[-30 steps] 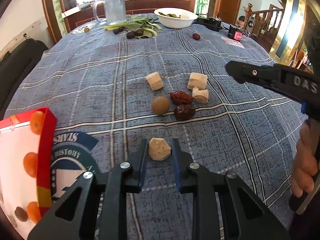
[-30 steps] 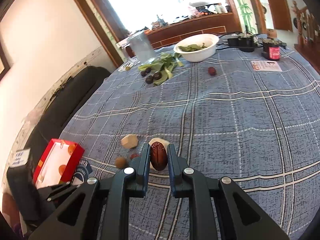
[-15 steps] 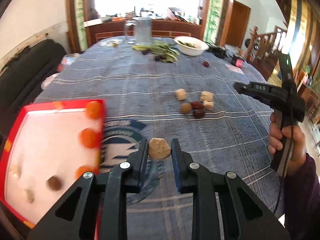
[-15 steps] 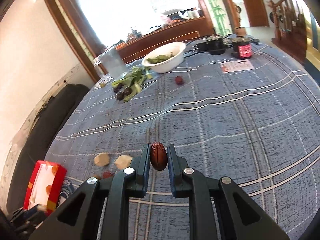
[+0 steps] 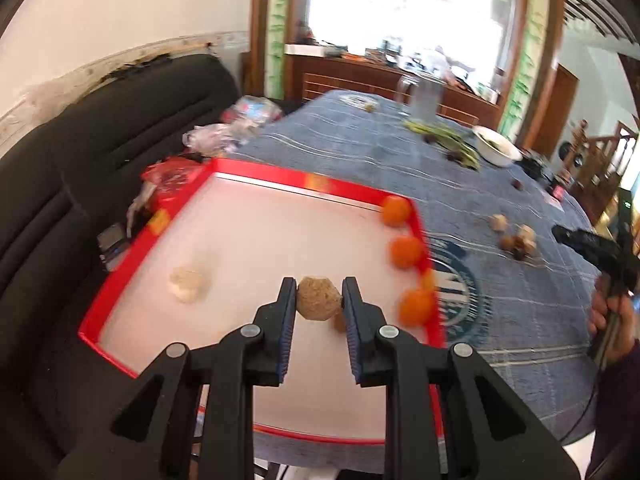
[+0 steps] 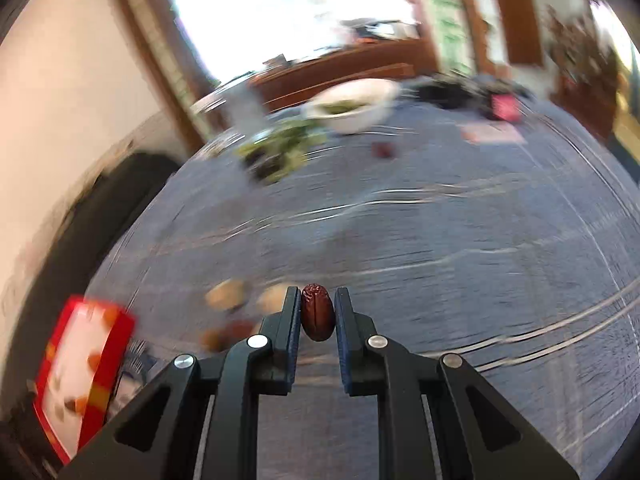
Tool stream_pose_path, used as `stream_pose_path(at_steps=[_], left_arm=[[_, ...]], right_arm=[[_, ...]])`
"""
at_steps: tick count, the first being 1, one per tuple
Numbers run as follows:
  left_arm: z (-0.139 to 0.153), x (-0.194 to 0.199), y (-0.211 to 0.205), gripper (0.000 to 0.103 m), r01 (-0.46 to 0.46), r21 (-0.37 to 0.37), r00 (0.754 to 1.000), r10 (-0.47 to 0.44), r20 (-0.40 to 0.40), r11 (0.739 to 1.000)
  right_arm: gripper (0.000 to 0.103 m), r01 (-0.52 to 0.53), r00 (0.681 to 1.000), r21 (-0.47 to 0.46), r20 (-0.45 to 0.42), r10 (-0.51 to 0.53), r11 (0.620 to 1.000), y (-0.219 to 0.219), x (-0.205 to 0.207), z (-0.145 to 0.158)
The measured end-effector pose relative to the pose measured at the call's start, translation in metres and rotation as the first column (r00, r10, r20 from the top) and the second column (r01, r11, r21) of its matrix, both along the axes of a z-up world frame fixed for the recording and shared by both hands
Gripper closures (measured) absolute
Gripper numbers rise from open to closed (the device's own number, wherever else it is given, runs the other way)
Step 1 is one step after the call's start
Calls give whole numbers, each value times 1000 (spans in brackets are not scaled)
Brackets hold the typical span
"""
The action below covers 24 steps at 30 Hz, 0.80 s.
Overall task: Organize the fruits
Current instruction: 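Carry the tan cake over the tray with the left tool while the right carries the date, then lower the cake and date into the red tray and open both tools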
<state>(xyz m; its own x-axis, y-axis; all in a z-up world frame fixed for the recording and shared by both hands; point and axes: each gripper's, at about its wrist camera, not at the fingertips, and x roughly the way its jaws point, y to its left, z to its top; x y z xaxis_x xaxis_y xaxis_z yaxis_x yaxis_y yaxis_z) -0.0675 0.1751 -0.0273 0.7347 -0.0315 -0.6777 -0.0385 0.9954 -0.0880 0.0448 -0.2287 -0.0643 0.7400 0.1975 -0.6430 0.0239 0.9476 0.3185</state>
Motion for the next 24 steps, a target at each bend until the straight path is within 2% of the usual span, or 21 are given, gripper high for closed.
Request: stream_pose_path(at_steps=[3,6,7,11,14,18,21,24], left_arm=[[-1,1,18,78,-31,-18,999,31,9,999],[-3,2,30,78,-71,5,997,70,28,997],[-4,0,34,78,-82,28,996,81,32,996],[-15,-2,41,78,-80,64,997,79,17,995],[-22,0,44,78,-67,76,998,68,0,995],[-25,2,41,78,-53,92,999,53,1,994],[-26,2,35,78,-64,156,998,61,24,986],[-30,6,30,78,-64,187,998,62,20,980]], right_arm=[[88,-177,983,-53,43,179,983,77,-11,19],[88,-344,933,-73,84,350,936,149,-25,34],[88,-412,904,-67,97,417,909,178,-32,37],[88,-558,823,-58,90,561,828,251,-49,35],[88,-611,786,-74,60,615,788,284,-54,25],[88,-633,771,-96,20,637,768,304,-51,14],[88,-628,776,-93,-1,630,773,307,-43,5],[87,-620,784,-93,-27,621,779,308,-39,-2]])
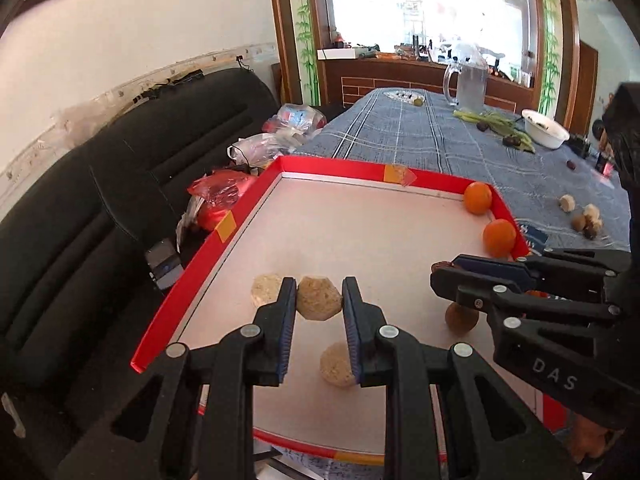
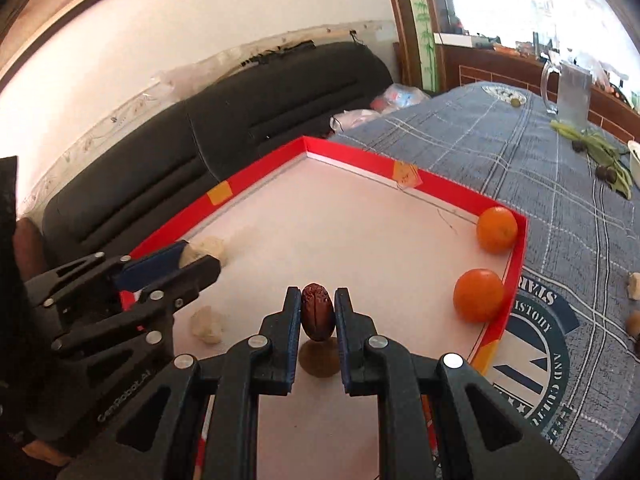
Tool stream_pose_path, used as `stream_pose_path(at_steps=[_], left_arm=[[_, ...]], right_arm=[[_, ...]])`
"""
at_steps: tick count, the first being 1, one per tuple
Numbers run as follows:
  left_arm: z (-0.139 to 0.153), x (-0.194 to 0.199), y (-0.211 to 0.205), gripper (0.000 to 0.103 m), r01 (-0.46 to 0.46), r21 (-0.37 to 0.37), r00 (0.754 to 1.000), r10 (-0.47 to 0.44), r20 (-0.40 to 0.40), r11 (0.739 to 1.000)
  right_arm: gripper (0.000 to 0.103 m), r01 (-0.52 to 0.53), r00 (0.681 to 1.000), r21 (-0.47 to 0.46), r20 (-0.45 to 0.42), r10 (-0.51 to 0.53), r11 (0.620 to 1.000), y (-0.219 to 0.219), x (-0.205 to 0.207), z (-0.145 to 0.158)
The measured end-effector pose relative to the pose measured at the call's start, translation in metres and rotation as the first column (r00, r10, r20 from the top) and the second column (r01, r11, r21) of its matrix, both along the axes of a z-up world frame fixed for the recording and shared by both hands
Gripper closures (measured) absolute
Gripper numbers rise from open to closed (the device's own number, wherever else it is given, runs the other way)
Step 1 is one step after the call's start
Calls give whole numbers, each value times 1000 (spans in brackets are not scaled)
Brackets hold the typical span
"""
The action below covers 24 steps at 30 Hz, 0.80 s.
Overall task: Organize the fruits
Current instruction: 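Lower the cake and date into the red tray and open both tools, then move both open tools back to the tan cubes on the table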
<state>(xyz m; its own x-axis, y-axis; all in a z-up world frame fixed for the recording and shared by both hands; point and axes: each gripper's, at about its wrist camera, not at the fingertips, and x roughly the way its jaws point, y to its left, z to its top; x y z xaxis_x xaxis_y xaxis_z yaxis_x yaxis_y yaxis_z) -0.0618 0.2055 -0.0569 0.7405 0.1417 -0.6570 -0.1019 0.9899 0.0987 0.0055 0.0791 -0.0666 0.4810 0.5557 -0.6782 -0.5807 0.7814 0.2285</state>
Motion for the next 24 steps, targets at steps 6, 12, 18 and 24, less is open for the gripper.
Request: stream_pose_path(at_steps=[6,12,18,24], left_arm=[[-8,5,-6,76,11,30,999,-10,-32,1000],[-1,2,-3,43,-21,52,1000,21,-6,998],[7,1,-13,34,-6,57,1000,5,12,998],[16,2,-36,33,58,60,998,-59,13,997]], right_arm=[[86,8,999,-8,-33,-8,1000,2,-1,-6],[68,50,999,49,8,-50,998,-24,-6,8],[65,169,985,90,17,-171,982,-84,2,18],[65,349,936,81,26,-352,934,-171,16,21]])
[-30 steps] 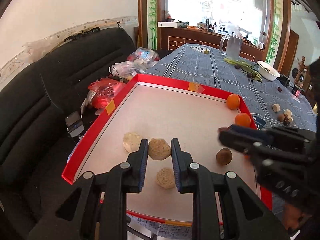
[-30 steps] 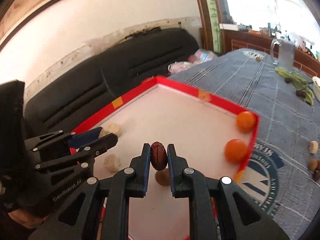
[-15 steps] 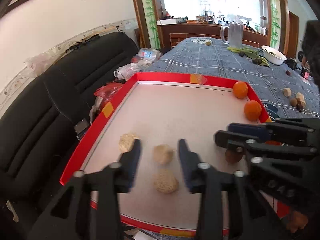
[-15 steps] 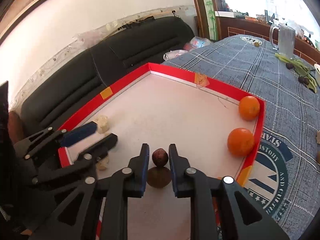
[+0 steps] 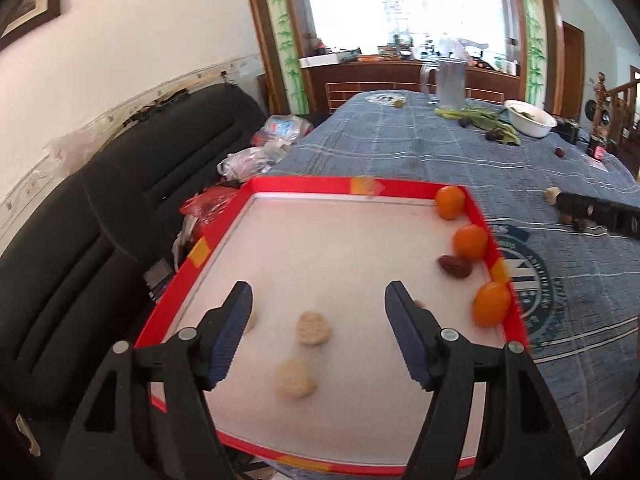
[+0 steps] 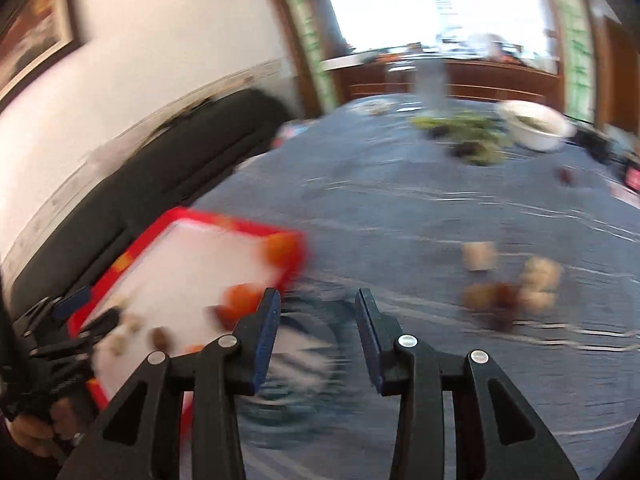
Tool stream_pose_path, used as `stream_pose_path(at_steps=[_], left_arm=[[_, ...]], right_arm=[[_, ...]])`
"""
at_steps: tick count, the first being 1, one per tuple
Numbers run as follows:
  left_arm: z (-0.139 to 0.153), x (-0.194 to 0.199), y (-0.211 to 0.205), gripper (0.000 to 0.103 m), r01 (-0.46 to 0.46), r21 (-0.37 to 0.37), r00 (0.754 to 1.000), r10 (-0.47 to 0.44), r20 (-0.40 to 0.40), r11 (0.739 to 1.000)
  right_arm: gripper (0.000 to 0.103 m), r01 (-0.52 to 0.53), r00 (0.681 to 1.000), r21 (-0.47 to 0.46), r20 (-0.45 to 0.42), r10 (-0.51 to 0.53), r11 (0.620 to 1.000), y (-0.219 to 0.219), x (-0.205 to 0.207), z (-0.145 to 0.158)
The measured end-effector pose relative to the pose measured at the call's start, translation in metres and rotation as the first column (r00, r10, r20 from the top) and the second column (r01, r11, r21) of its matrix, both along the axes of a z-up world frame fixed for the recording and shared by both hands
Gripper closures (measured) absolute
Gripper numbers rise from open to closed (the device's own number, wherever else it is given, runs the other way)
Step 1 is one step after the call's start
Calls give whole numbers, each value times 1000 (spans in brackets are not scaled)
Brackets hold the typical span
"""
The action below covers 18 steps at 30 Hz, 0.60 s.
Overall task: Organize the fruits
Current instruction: 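Move both open tools back to the tan cubes on the table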
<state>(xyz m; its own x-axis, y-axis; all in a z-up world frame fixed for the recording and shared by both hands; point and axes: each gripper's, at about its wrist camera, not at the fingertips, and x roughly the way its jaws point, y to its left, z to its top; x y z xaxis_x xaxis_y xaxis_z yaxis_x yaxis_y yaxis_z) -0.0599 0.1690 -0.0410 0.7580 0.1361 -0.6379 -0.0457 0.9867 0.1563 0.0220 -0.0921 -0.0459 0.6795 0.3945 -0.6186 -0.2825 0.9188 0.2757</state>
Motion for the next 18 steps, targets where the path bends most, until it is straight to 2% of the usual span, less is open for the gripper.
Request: stream_pose_path(at_steps=[4,6,8,11,13,18], left_arm=[[15,12,-32,33,90,3,996,-90,5,996],[23,20,-48,33,136,-8,991,-136,12,991],[30,32,-67,33,175,-22,984,-175,14,984],[33,54,-93,33,208,-43,978,-208,-10,977],[32,68,-106,33,219,-68,974,-222,-35,973],[24,93,-133,33,228,-103,968,-237,-88,968]], right_arm=[[65,183,981,0,-62,-183,983,-68,24,0],[64,255,962,20,-104,-252,967,-95,38,-1],[64,331,930,22,-176,-322,943,-117,52,-7],[64,369,908,53,-235,-348,928,-129,67,-15],[64,393,889,38,-270,-369,919,-128,75,-24],[64,404,875,40,-309,-373,914,-132,80,-42]])
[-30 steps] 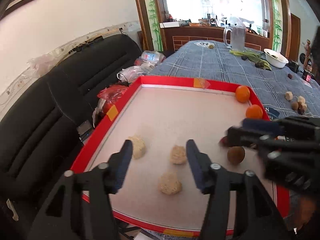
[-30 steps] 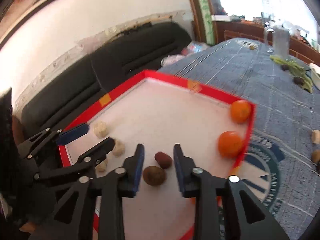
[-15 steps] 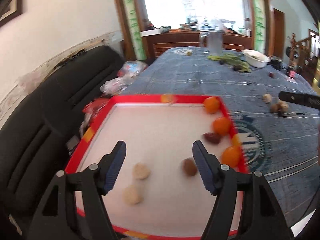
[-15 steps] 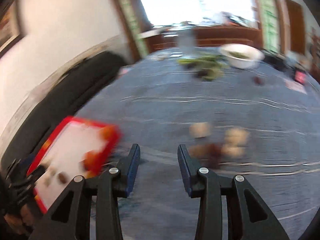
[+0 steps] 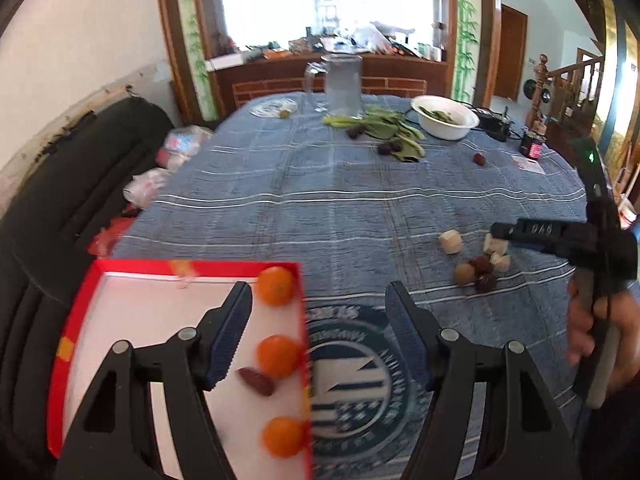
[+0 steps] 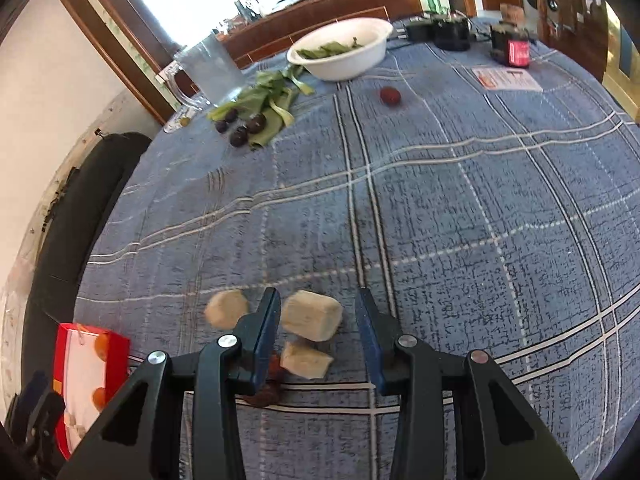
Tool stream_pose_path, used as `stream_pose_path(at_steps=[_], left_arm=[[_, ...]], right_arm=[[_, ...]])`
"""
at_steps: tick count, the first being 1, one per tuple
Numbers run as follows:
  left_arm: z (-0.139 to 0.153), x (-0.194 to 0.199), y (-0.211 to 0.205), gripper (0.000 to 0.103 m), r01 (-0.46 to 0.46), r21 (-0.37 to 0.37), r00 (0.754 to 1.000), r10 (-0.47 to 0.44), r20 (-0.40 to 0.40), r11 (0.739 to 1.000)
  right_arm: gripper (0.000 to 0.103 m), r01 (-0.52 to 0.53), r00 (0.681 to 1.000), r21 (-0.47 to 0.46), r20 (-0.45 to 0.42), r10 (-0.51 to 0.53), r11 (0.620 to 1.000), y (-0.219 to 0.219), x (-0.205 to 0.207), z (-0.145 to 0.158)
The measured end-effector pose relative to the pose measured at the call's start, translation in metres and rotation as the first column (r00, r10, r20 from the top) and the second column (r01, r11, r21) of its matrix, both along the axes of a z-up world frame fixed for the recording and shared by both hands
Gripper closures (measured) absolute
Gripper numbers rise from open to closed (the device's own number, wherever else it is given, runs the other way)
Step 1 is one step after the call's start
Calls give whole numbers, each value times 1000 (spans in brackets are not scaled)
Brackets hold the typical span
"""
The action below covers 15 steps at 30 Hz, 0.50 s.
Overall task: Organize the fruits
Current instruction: 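Move both open tools back to the tan cubes on the table, then grasp a tan cube with the right tool while the left tool grasps another tan cube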
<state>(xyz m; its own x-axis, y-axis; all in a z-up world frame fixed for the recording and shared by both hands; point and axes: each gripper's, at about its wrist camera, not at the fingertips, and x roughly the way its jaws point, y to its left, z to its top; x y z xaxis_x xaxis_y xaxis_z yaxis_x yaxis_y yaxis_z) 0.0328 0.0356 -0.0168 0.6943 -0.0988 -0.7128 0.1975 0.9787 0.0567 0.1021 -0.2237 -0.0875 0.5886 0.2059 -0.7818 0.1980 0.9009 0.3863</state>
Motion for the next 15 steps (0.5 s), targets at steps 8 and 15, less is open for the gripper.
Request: stream_pose_path(at_steps=[8,15], left_arm=[[-13,29,-36,33,-2,50,999,4,-34,999],[-21,43,-64,33,22,74,998,-17,-60,997]], right_arm=[[64,-93,996,65,5,93,994,2,8,-6],[73,-126,992,42,19,125,991,8,11,-8]])
